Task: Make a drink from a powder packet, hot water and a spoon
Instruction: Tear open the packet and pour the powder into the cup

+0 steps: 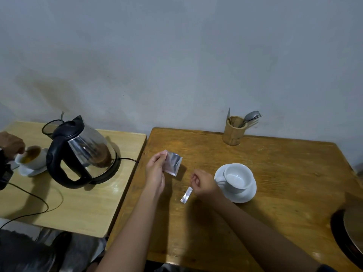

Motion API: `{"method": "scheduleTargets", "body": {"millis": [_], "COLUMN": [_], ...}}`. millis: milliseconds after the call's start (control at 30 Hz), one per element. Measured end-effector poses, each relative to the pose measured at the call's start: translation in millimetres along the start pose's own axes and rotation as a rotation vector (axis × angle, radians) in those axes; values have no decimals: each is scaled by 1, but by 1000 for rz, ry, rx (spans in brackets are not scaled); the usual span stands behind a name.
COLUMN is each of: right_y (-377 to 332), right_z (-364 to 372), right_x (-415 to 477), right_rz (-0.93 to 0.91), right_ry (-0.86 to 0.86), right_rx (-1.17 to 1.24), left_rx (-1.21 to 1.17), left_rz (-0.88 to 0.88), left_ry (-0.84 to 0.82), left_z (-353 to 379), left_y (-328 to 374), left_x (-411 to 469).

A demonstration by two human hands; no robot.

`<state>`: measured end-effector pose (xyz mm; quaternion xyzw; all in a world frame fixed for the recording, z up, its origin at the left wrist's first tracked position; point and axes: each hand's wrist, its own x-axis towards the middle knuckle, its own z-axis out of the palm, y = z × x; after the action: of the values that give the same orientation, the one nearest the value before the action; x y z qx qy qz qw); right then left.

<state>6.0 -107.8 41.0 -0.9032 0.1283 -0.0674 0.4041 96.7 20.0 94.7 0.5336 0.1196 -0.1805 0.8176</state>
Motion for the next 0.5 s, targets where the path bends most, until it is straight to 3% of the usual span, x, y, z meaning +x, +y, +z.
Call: {"method": "scheduleTargets", "body": {"millis": [133,333,500], "right_y": [-14,-20,-16], "right_z": [-33,-75,-104], "right_x": [2,-8,-12], "right_rz": [28,132,149], "right_ry": [112,64,278], "right_rx": [172,570,626], "left_rx": [-7,-25,25], "left_rz": [4,10,36], "left_ry": [-61,-164,-258], "left_z": [30,85,128], "left_y": [-3,-8,-13], "left_x": [-3,-12,-27]}}
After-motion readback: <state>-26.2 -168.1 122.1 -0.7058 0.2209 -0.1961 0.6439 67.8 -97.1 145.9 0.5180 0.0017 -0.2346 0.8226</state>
